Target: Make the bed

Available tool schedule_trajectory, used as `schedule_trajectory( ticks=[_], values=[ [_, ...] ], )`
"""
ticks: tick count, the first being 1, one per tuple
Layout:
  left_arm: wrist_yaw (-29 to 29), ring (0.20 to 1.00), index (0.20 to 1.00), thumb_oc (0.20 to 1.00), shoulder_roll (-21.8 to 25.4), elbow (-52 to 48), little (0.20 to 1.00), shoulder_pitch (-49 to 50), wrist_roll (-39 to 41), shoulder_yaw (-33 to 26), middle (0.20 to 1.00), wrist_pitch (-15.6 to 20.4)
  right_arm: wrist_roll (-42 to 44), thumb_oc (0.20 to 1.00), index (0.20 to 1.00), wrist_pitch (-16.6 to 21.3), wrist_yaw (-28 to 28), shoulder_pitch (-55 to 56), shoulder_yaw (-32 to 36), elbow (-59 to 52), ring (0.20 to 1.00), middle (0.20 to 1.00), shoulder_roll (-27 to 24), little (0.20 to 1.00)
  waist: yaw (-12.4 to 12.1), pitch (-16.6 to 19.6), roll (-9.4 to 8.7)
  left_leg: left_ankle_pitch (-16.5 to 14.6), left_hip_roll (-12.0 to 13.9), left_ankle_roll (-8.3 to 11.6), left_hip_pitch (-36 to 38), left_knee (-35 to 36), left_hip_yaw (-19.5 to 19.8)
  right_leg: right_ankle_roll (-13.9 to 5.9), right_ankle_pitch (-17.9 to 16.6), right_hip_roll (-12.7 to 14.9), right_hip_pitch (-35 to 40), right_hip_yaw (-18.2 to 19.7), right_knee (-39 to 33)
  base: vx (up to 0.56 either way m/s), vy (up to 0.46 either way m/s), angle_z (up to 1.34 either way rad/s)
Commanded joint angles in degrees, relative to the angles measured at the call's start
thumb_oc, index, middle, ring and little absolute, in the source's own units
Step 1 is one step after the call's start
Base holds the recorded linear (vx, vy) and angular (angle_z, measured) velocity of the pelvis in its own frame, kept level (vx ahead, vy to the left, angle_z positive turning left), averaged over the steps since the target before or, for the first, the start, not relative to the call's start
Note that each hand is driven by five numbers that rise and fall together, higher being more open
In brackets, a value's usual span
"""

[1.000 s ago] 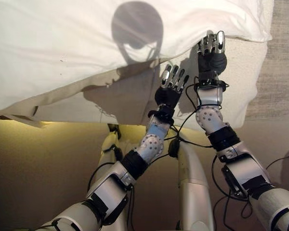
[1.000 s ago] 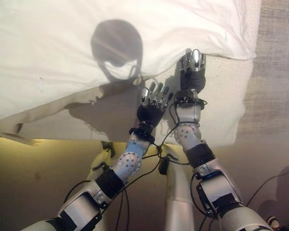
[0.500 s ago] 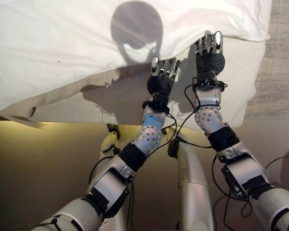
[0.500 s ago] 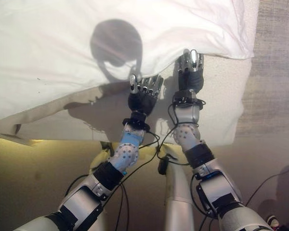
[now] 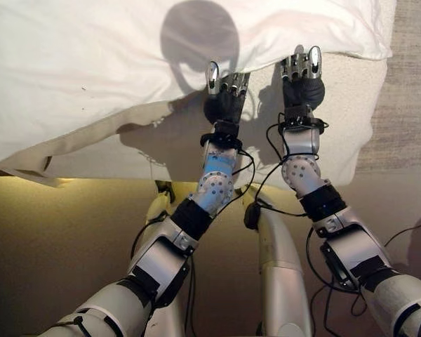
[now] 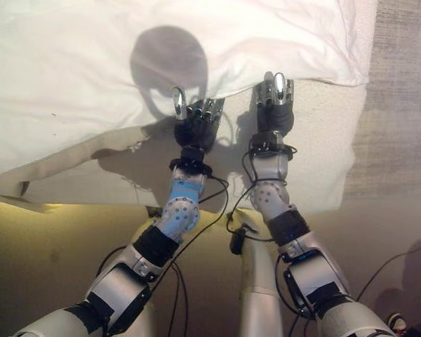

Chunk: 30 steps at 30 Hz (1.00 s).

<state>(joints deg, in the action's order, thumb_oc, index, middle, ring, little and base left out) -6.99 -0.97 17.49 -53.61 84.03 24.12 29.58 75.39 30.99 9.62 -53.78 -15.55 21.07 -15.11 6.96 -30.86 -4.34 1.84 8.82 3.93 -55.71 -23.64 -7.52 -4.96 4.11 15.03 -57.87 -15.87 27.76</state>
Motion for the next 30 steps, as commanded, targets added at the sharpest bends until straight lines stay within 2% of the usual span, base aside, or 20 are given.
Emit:
schedule_trajectory(
  ticks=[1,14,24,30],
  values=[
    [0.0,1.000,1.000,1.000,2.0,-1.0,1.000,-4.0,-4.8,-2.6,1.000,3.3,-2.0,1.000,1.000,1.2,-2.1,-1.6,3.7,-3.3,1.000,1.000,-0.1,1.000,-0.7,1.1,-1.86,-8.0,0.2,-0.62,0.4,-6.1,1.4,-5.43,-5.7,0.7,-1.1,-2.7,0.7,0.00,0.000,0.00],
    [-1.5,1.000,1.000,1.000,9.7,-3.5,1.000,1.4,-5.5,-11.2,1.000,6.0,-2.0,1.000,1.000,0.8,-2.3,2.2,5.3,-3.6,1.000,1.000,-0.4,1.000,-2.8,1.1,-1.11,-7.5,-0.6,-0.64,0.2,-5.2,3.0,-5.68,-5.2,1.2,-0.7,-4.2,1.3,0.00,0.006,0.01],
    [-2.3,1.000,1.000,1.000,9.4,-3.8,1.000,5.5,-5.6,-12.8,1.000,6.4,-2.6,1.000,1.000,0.7,-1.7,3.6,5.8,-4.8,1.000,1.000,0.6,1.000,-3.7,1.1,-0.72,-7.8,-1.1,-1.10,-0.1,-5.6,3.3,-5.72,-5.1,1.6,-0.5,-4.8,1.7,0.00,0.031,0.03],
    [-2.3,1.000,1.000,1.000,10.9,-4.0,1.000,8.7,-5.5,-15.2,1.000,6.6,-2.5,1.000,1.000,0.9,-2.0,5.4,6.8,-5.8,1.000,1.000,0.2,1.000,-4.4,1.1,-0.32,-7.9,-1.4,-1.33,-0.2,-5.7,3.5,-5.71,-5.0,2.0,-0.4,-5.0,1.9,0.00,0.023,0.00]
  ],
)
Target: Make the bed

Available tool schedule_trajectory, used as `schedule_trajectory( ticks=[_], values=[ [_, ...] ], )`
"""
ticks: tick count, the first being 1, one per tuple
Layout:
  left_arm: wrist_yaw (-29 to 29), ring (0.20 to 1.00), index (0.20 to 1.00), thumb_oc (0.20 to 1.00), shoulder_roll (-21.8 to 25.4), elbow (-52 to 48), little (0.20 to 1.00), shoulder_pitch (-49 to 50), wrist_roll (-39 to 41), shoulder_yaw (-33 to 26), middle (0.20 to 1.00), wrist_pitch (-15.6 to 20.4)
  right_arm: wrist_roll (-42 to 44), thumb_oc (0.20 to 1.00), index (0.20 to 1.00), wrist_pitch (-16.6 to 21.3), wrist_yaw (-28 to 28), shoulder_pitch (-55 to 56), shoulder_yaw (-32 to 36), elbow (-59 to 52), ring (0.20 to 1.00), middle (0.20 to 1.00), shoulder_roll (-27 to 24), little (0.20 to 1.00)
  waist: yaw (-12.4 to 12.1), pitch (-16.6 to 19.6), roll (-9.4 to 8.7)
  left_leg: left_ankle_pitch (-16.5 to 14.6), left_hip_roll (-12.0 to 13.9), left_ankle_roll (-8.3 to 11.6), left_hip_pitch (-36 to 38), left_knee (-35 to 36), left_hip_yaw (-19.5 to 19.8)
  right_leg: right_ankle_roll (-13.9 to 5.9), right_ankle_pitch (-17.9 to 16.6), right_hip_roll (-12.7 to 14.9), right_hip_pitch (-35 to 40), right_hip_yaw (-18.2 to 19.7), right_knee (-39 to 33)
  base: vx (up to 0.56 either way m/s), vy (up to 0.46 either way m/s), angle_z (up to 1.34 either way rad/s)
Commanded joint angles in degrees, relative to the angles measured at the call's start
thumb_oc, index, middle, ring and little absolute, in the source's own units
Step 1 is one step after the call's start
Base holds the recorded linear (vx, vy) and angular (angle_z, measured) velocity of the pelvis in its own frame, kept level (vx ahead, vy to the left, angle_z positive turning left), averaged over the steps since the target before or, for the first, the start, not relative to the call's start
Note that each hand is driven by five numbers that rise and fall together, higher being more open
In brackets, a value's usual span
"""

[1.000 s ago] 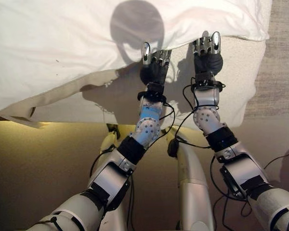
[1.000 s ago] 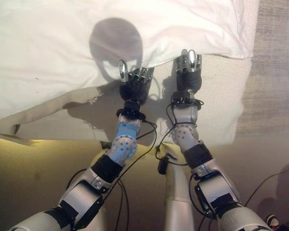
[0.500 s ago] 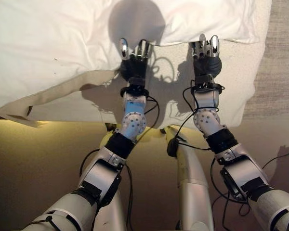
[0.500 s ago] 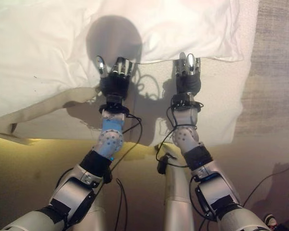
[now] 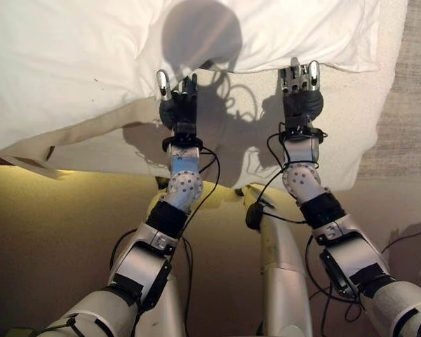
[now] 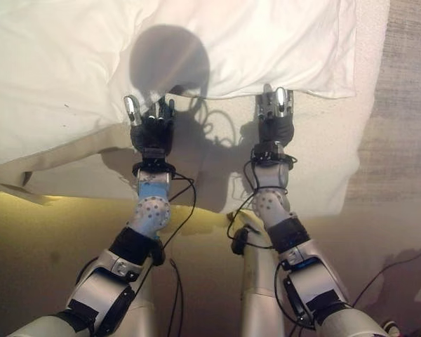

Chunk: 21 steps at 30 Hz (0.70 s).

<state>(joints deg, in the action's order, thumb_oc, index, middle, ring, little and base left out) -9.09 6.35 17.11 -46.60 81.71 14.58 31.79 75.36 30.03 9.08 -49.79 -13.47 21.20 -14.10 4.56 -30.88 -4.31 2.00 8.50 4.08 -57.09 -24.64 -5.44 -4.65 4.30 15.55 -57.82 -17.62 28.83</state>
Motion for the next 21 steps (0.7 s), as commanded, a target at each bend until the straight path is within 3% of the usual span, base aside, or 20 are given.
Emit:
schedule_trajectory(
  ticks=[1,11,21],
  values=[
    [-0.2,1.000,1.000,1.000,3.6,-3.7,1.000,1.8,-3.2,-5.7,1.000,4.4,-2.5,1.000,1.000,1.8,-1.4,1.5,4.7,-6.0,1.000,1.000,-0.8,1.000,-2.0,1.1,-0.34,-8.1,-1.1,-1.48,1.2,-4.7,1.4,-6.02,-5.1,1.5,-0.4,-3.2,0.8,0.00,0.037,0.00],
    [-0.7,1.000,1.000,1.000,1.7,-2.4,1.000,3.8,-2.5,-5.5,1.000,4.3,-3.3,1.000,1.000,2.1,-0.6,2.1,4.4,-7.2,1.000,1.000,0.3,1.000,-2.4,1.1,-0.20,-8.1,-1.6,-1.87,1.3,-4.7,1.2,-5.83,-5.0,1.8,-0.3,-3.0,1.3,0.00,0.020,0.04],
    [0.0,1.000,1.000,1.000,2.2,-2.2,1.000,4.1,-3.3,-4.4,1.000,3.5,-2.2,1.000,1.000,2.2,-1.6,-0.7,4.3,-7.7,1.000,1.000,-1.6,1.000,-2.4,1.1,0.14,-8.0,-1.4,-1.91,1.6,-4.6,0.9,-5.58,-5.0,1.6,-0.3,-2.4,1.4,0.00,0.000,0.00]
  ],
)
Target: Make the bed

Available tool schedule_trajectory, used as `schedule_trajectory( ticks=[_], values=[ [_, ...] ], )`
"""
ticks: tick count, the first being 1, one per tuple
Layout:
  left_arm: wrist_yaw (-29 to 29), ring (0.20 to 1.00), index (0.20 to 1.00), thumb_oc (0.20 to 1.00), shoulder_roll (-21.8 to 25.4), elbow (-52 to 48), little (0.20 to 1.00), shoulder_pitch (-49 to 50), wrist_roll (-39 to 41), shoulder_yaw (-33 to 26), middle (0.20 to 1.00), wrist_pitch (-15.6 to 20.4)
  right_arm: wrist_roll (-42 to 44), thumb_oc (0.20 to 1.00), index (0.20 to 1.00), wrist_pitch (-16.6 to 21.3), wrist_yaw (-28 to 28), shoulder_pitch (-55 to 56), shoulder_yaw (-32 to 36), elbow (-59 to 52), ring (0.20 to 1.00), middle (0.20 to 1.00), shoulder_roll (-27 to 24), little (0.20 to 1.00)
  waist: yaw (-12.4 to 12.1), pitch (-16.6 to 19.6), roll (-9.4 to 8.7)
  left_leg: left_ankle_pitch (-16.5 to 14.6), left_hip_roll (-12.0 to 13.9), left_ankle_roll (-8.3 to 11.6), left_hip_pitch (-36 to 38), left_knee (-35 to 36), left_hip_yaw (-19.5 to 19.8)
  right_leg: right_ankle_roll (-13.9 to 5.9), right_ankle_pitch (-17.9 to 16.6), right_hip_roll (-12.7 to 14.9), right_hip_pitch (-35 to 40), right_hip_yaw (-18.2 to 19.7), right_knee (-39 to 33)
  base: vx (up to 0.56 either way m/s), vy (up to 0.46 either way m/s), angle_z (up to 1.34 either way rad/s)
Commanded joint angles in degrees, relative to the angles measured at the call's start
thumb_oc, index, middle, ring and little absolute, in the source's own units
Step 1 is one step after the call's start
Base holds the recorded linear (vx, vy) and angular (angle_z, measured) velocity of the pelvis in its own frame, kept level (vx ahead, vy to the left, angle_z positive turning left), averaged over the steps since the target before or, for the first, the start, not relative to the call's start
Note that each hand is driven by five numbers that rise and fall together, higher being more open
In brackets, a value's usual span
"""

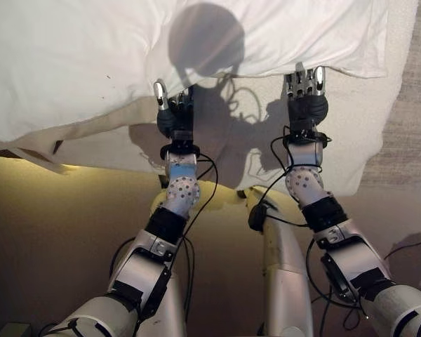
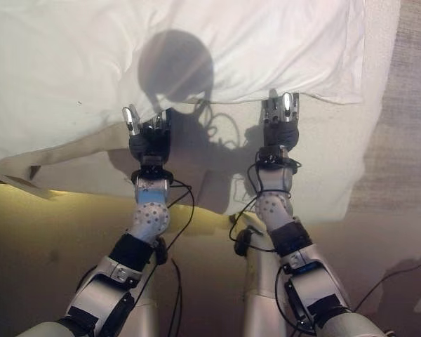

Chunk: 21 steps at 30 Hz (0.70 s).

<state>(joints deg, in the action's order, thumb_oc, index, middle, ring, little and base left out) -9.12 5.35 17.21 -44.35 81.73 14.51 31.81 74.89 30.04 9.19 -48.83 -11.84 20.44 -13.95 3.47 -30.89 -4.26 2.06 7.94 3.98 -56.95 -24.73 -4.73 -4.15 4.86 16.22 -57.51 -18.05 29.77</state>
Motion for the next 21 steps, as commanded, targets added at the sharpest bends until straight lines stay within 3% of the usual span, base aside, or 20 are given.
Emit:
schedule_trajectory(
  ticks=[1,8,21],
  values=[
    [0.2,1.000,1.000,1.000,3.5,-2.1,1.000,1.9,-3.5,-4.0,1.000,3.2,-1.9,1.000,1.000,2.0,-1.7,-2.9,2.2,-6.9,1.000,1.000,-3.0,1.000,-1.3,1.1,0.00,-8.1,-0.8,-1.84,1.6,-4.6,0.2,-6.07,-5.5,0.9,-0.7,-1.9,0.6,0.00,0.000,0.00],
    [0.3,1.000,1.000,1.000,3.6,-2.2,1.000,2.1,-4.3,-3.0,1.000,2.9,-2.7,1.000,1.000,0.9,0.2,-8.0,0.8,-3.0,1.000,1.000,-6.0,1.000,-1.7,1.1,0.02,-8.0,-0.7,-1.74,1.7,-4.7,0.1,-6.04,-5.6,1.0,-0.5,-1.9,0.7,0.00,0.000,0.00],
    [-0.7,1.000,1.000,1.000,3.3,-2.8,1.000,2.5,-4.2,-2.3,1.000,2.1,-2.1,1.000,1.000,-0.6,1.9,-10.2,-0.5,-0.6,1.000,1.000,-6.0,1.000,-1.8,1.1,-0.50,-7.9,-0.7,-1.81,1.6,-4.5,0.2,-5.94,-5.8,0.9,-0.6,-1.9,0.6,0.00,0.000,0.00]
  ],
)
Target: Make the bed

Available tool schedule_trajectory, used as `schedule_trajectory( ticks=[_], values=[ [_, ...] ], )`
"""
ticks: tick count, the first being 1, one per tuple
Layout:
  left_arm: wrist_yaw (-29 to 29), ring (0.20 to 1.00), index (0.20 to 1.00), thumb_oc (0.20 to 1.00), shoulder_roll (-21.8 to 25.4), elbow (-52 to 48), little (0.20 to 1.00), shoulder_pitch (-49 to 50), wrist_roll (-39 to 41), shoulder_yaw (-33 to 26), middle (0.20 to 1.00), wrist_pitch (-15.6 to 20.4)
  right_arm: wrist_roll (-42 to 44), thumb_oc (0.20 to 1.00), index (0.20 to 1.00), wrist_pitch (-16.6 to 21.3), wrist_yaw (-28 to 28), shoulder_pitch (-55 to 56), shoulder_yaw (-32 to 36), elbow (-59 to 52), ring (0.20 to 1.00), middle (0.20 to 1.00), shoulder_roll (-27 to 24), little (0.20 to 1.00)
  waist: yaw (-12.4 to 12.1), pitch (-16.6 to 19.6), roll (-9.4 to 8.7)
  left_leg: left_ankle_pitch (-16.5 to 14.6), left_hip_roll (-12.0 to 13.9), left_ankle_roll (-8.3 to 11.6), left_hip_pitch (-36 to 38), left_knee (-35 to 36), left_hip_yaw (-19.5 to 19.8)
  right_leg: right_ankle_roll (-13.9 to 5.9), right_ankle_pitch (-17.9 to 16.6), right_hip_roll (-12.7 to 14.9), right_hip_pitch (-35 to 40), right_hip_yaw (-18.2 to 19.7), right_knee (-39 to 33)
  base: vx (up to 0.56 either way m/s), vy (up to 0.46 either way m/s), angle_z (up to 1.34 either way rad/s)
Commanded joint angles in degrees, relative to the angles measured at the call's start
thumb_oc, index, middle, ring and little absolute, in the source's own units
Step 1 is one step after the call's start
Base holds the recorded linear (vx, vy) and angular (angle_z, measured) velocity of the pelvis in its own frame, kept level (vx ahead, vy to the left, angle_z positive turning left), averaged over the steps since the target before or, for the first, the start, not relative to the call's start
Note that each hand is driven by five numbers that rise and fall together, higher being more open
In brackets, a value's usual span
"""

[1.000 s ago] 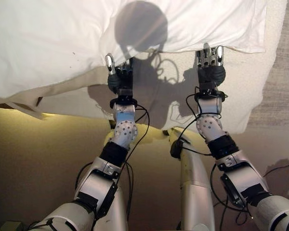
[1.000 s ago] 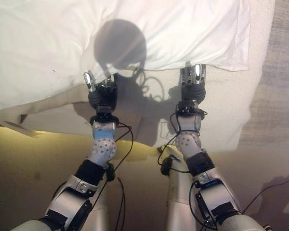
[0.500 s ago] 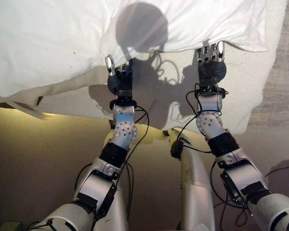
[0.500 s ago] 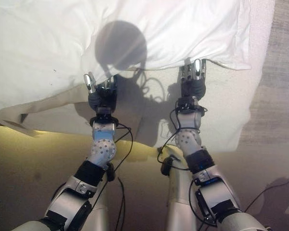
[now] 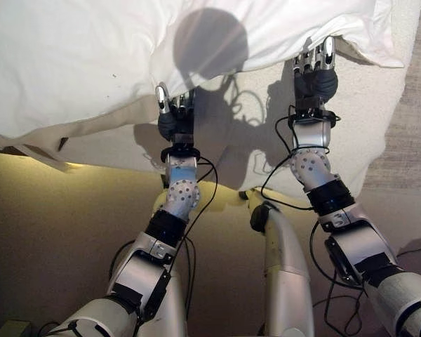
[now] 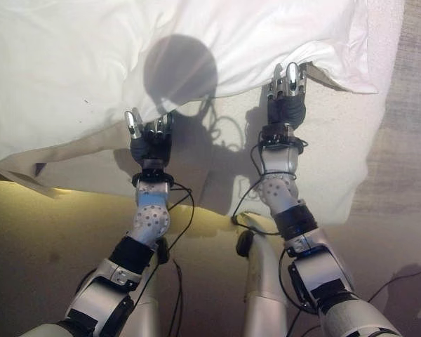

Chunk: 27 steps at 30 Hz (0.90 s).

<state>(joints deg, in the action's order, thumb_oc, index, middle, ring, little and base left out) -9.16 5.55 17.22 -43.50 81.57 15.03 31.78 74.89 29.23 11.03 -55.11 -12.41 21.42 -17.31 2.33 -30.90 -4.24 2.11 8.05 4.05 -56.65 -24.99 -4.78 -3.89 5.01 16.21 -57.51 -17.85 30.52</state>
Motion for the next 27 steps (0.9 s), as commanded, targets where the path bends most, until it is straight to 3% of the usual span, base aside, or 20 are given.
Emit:
schedule_trajectory(
  ticks=[1,15,16,17,18,19,27],
  values=[
    [-0.7,1.000,1.000,1.000,3.1,-2.8,1.000,1.7,-4.0,-2.8,1.000,2.1,-2.2,1.000,1.000,0.2,0.1,-3.9,0.1,-1.6,1.000,1.000,-2.7,1.000,-0.7,1.1,-0.52,-8.0,-0.8,-1.88,1.3,-4.3,0.3,-6.19,-6.0,0.9,-0.6,-2.1,-0.2,0.00,0.000,0.00],
    [-1.8,1.000,1.000,1.000,3.7,-4.7,1.000,3.0,-5.4,-1.7,1.000,0.7,-15.7,1.000,1.000,-6.8,7.5,-5.4,-3.4,2.6,1.000,1.000,-8.1,1.000,-0.3,1.1,-0.85,-8.2,-1.1,-2.23,0.8,-5.0,0.1,-6.02,-6.4,0.7,-1.1,-1.8,0.0,0.00,0.000,0.00],
    [-2.1,1.000,1.000,1.000,3.9,-4.9,1.000,3.1,-5.3,-1.4,1.000,0.4,-18.0,0.605,0.605,-7.9,8.6,-5.8,-3.8,3.3,0.605,0.605,-8.8,0.605,-0.2,1.1,-0.91,-8.2,-1.1,-2.25,0.7,-5.0,0.0,-5.97,-6.5,0.7,-1.2,-1.7,0.0,0.00,0.000,0.00],
    [-2.1,1.000,1.000,1.000,3.9,-5.2,1.000,3.1,-5.3,-1.4,1.000,0.4,-19.2,0.529,0.529,-8.4,9.3,-6.1,-4.1,3.7,0.529,0.529,-9.1,0.529,-0.2,1.1,-0.95,-8.3,-1.1,-2.25,0.7,-5.0,-0.1,-5.98,-6.5,0.7,-1.2,-1.7,-0.1,0.00,0.000,0.00],
    [-2.1,1.000,1.000,1.000,3.9,-5.4,1.000,3.2,-5.3,-1.4,1.000,0.3,-20.2,0.304,0.304,-8.8,9.7,-6.5,-4.4,3.9,0.304,0.304,-9.5,0.304,-0.1,1.1,-0.98,-8.3,-1.2,-2.29,0.7,-5.0,-0.1,-6.00,-6.6,0.7,-1.2,-1.7,-0.2,0.00,0.000,0.00],
    [-2.2,1.000,1.000,1.000,3.9,-5.4,1.000,3.2,-5.3,-1.4,1.000,0.3,-20.3,0.200,0.200,-8.9,9.8,-6.5,-4.4,3.8,0.200,0.200,-9.5,0.200,-0.1,1.1,-0.96,-8.3,-1.2,-2.30,0.7,-5.0,-0.1,-6.01,-6.6,0.7,-1.2,-1.6,-0.2,0.00,0.000,0.00],
    [-2.3,1.000,1.000,1.000,3.5,-6.2,1.000,3.9,-5.0,-1.1,1.000,0.0,-24.0,0.200,0.200,-10.2,10.7,-5.9,-4.7,3.1,0.200,0.200,-9.1,0.200,0.3,1.1,-0.69,-8.5,-1.3,-2.59,0.3,-5.4,-0.4,-5.85,-6.7,0.5,-1.6,-1.5,-0.2,0.00,0.016,0.00]
  ],
)
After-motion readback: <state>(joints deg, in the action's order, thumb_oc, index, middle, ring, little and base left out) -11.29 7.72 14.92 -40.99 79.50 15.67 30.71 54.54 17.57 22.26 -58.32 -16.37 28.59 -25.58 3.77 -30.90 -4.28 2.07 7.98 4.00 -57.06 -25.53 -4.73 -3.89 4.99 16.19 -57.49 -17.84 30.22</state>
